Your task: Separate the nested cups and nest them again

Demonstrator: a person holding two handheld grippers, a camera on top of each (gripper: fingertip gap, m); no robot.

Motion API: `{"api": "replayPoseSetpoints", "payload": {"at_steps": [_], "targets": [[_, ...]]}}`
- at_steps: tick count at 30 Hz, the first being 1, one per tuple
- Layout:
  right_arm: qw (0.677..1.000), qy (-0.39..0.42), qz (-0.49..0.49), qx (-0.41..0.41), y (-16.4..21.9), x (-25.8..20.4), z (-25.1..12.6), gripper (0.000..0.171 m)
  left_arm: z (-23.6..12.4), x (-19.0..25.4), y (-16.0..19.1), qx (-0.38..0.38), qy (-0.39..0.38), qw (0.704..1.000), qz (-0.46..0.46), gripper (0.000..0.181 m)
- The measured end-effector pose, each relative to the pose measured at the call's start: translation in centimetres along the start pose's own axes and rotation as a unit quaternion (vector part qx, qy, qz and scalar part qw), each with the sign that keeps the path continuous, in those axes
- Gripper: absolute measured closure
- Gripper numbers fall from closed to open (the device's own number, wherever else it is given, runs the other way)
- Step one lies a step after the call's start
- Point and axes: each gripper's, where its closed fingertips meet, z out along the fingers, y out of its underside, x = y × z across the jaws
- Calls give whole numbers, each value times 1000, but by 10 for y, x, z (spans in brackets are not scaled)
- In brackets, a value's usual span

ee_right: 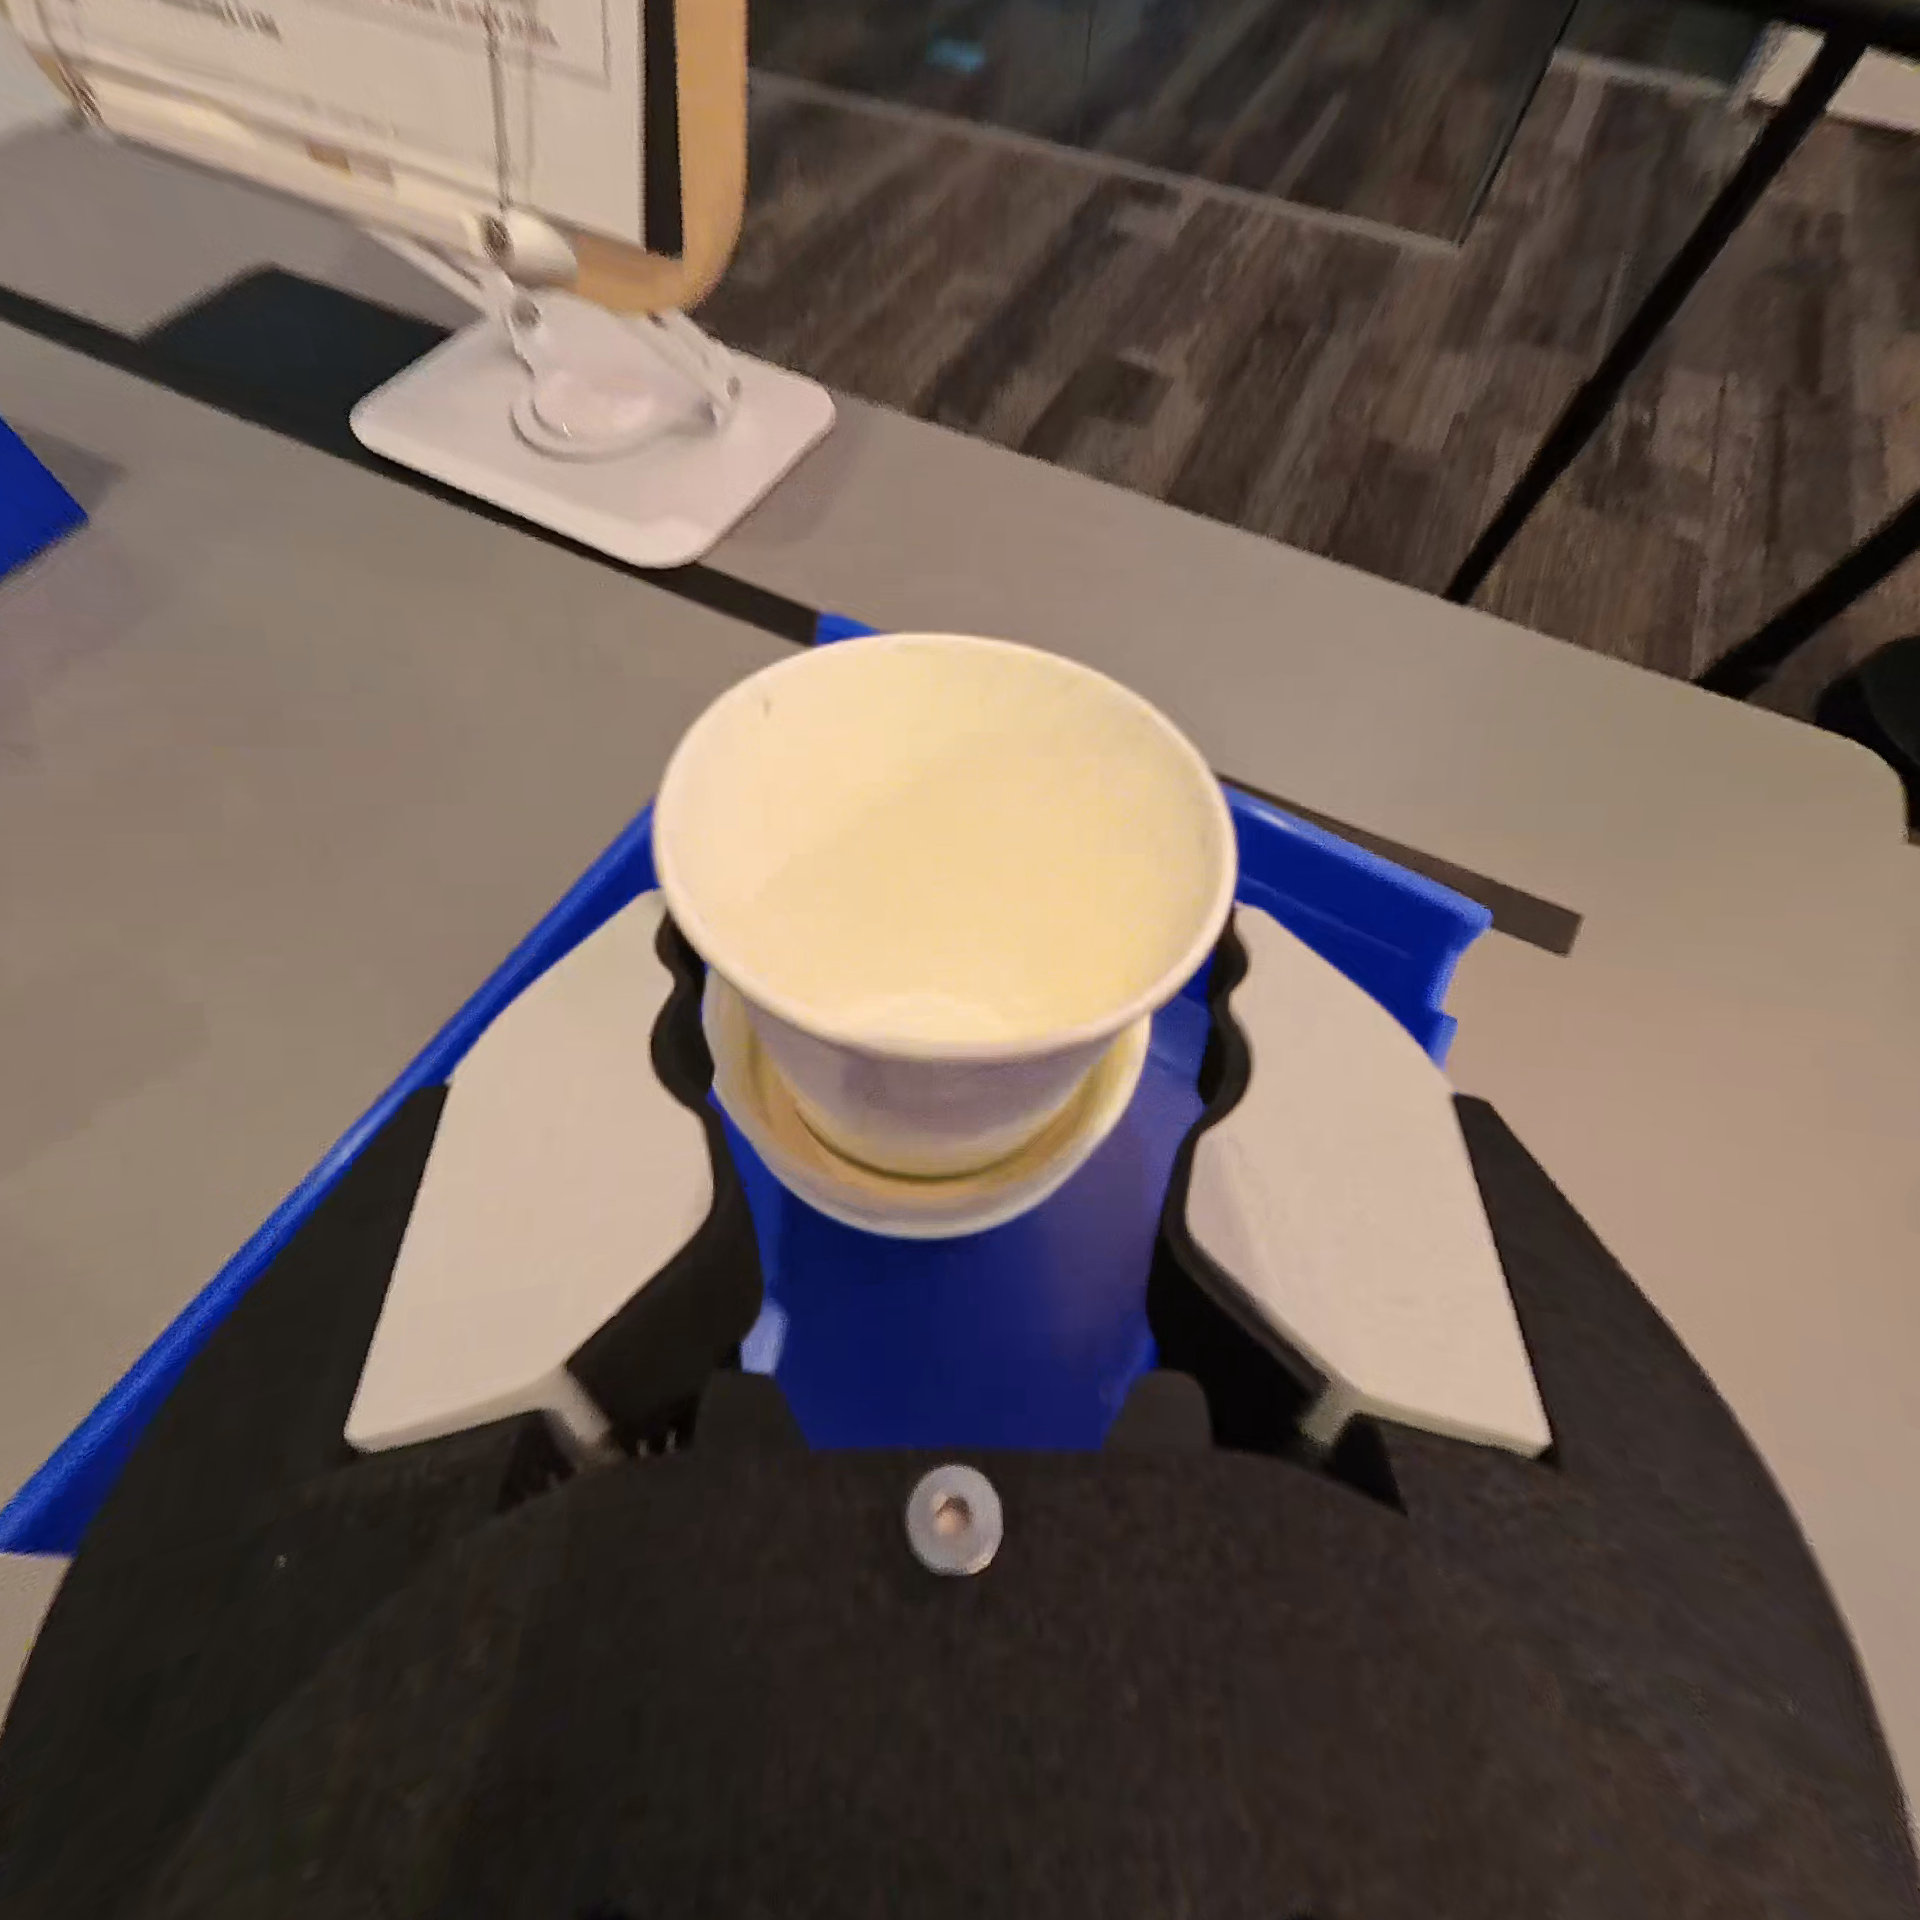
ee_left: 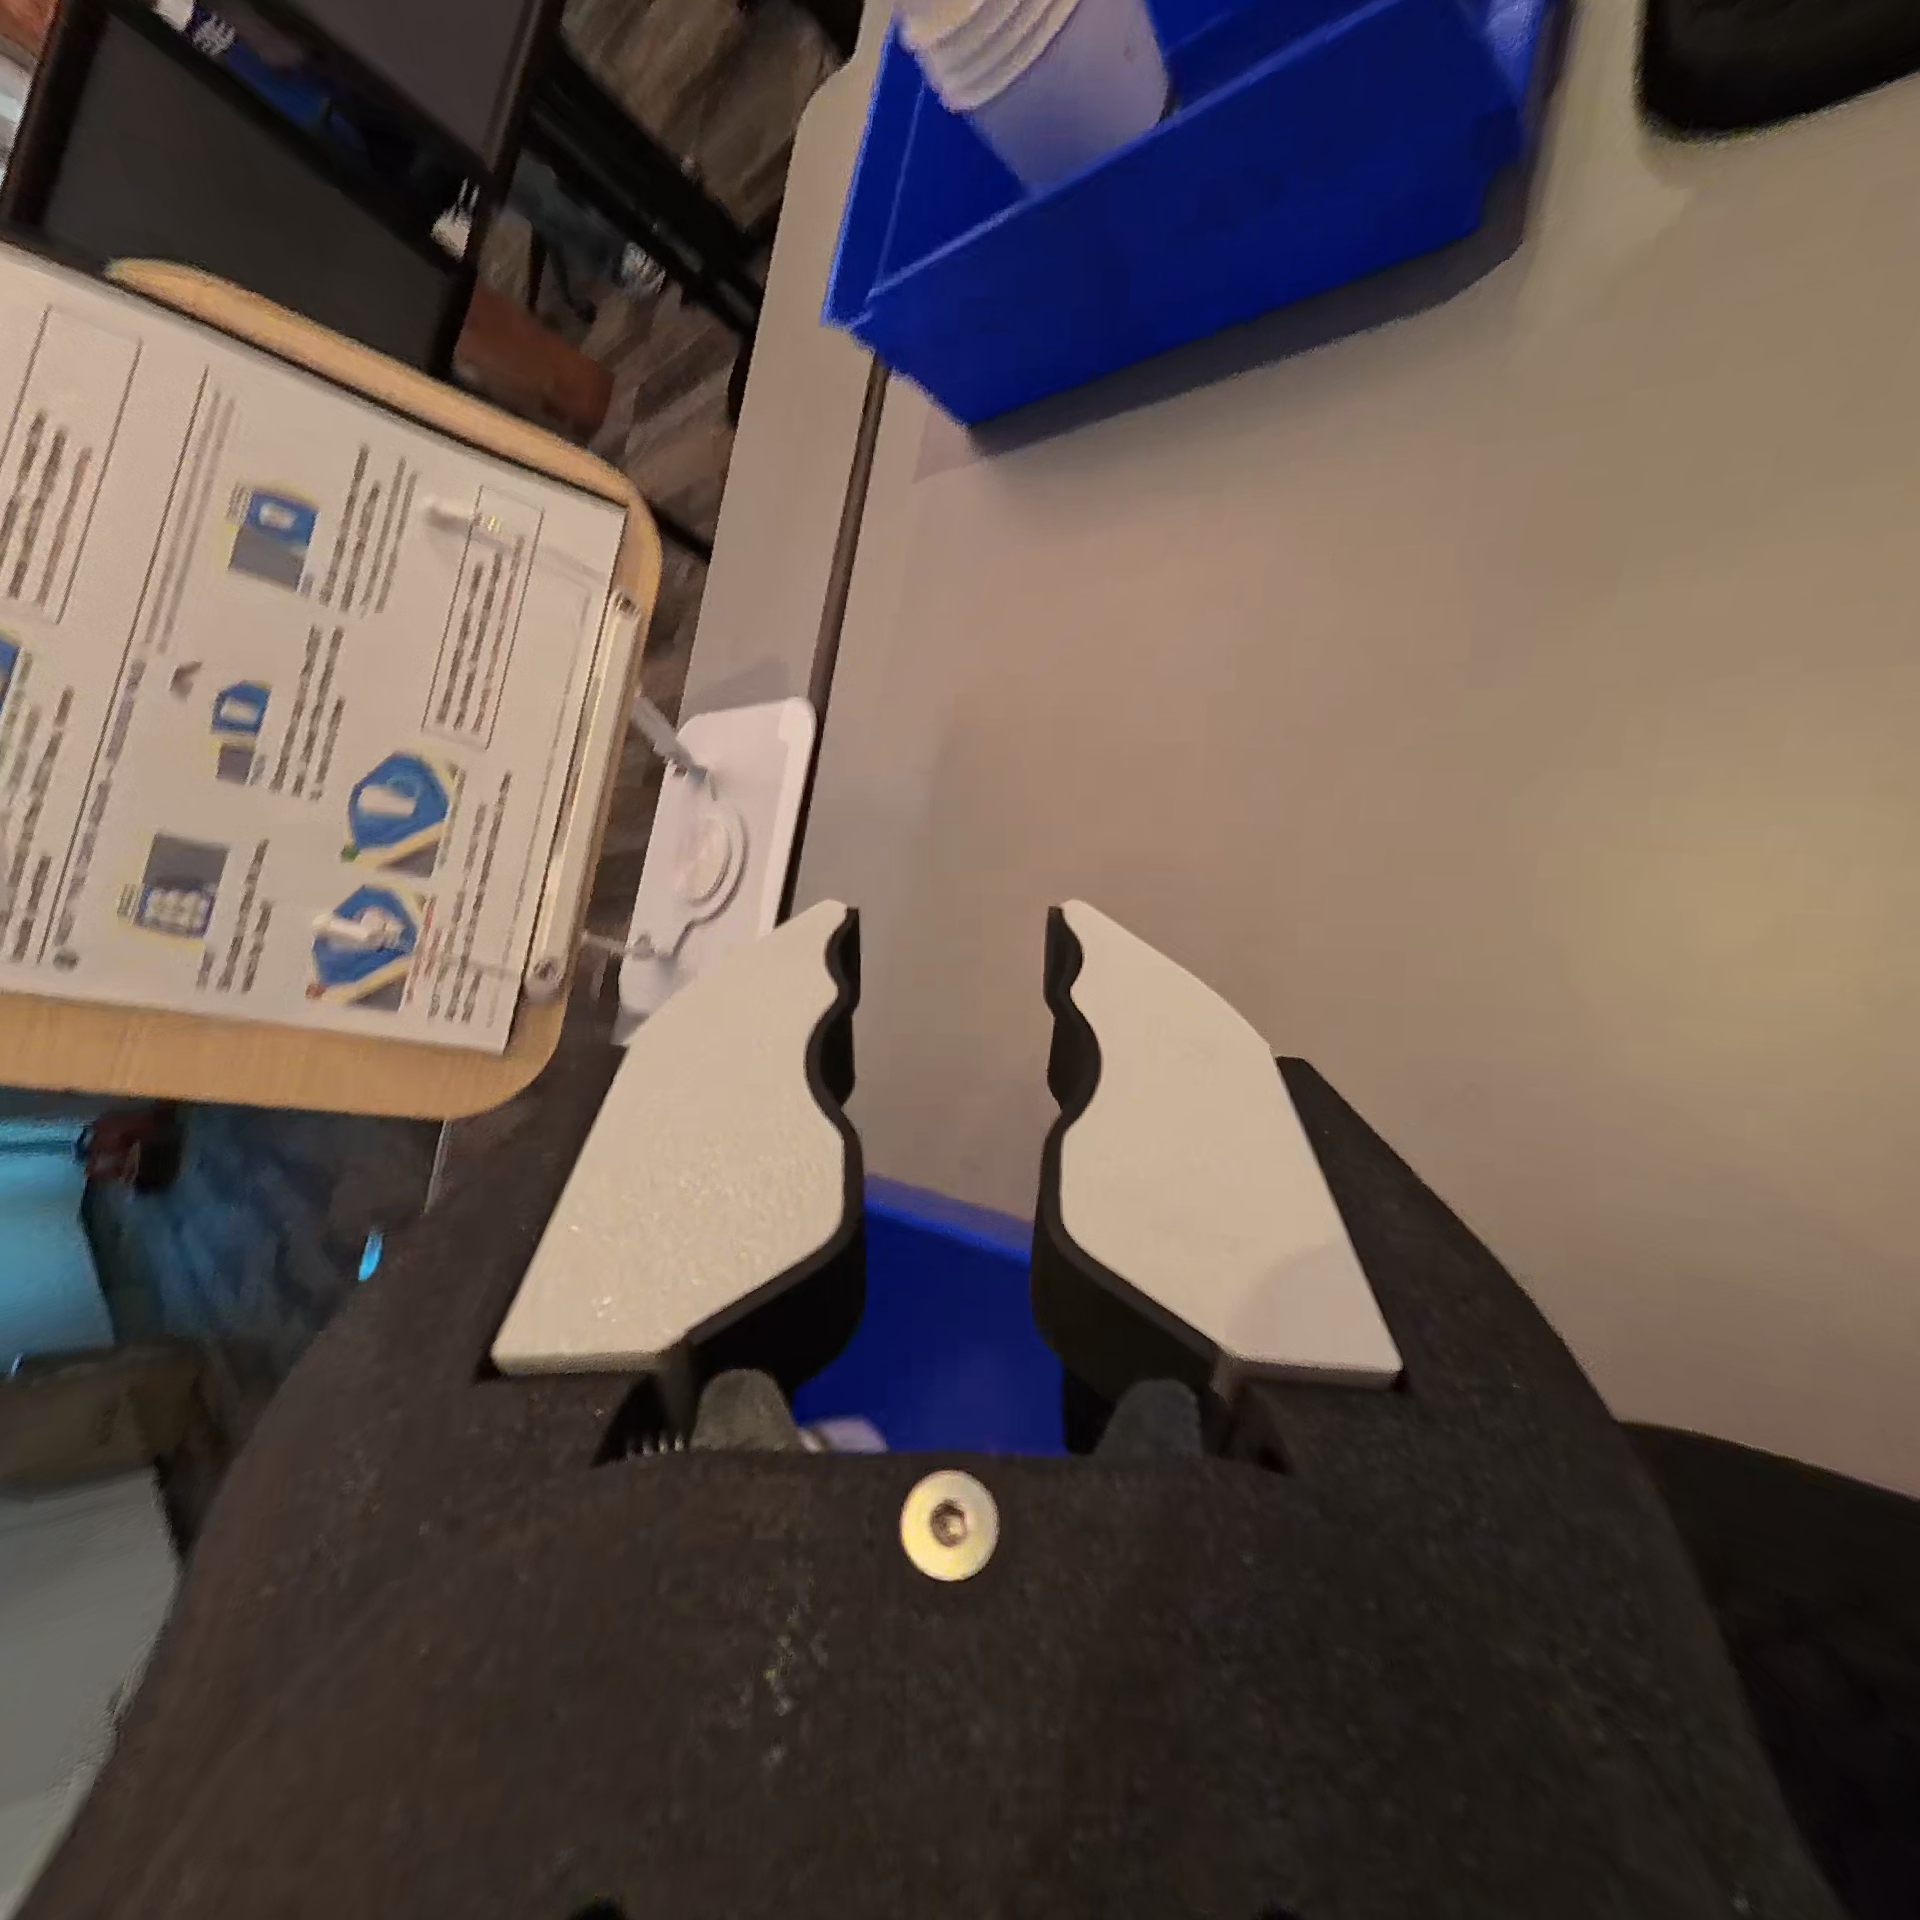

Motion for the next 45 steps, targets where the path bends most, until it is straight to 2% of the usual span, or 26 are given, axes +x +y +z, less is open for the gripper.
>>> {"api": "replayPoseSetpoints", "payload": {"at_steps": [5,8,10,15,20,28,30,34,38,41,43,45], "targets": [[993,52,-21,-103,23,5,-12,71,-25,-44,40,-49,-105,992,-58,147],[991,68,-24,-109,18,1,-25,72,-43,-77,86,-104,-192,970,-109,147],[992,66,-24,-102,11,-6,-33,71,-48,-90,122,-154,-222,953,-137,147],[994,71,-48,-73,-8,-21,-45,74,-26,-95,190,-230,-217,931,-181,148],[994,52,-66,-70,-15,-37,-38,77,0,-93,252,-343,-199,904,-159,152],[990,35,-91,-107,-8,-51,-18,77,24,-79,291,-404,-160,886,-159,154],[989,31,-96,-110,-7,-55,-14,78,23,-76,290,-407,-153,886,-163,157],[987,30,-106,-120,-6,-58,-12,79,19,-57,282,-402,-95,890,-193,175],[987,38,-110,-111,-11,-58,-19,83,-4,-65,258,-381,-118,896,-193,180],[990,45,-121,-66,-30,-64,-31,85,-25,-79,203,-308,-156,920,-185,180],[989,38,-140,-7,-54,-79,-42,86,-30,-80,147,-215,-159,950,-164,181],[980,-10,-183,75,-81,-115,-54,85,-25,-66,83,-104,-119,980,-124,181]]}}
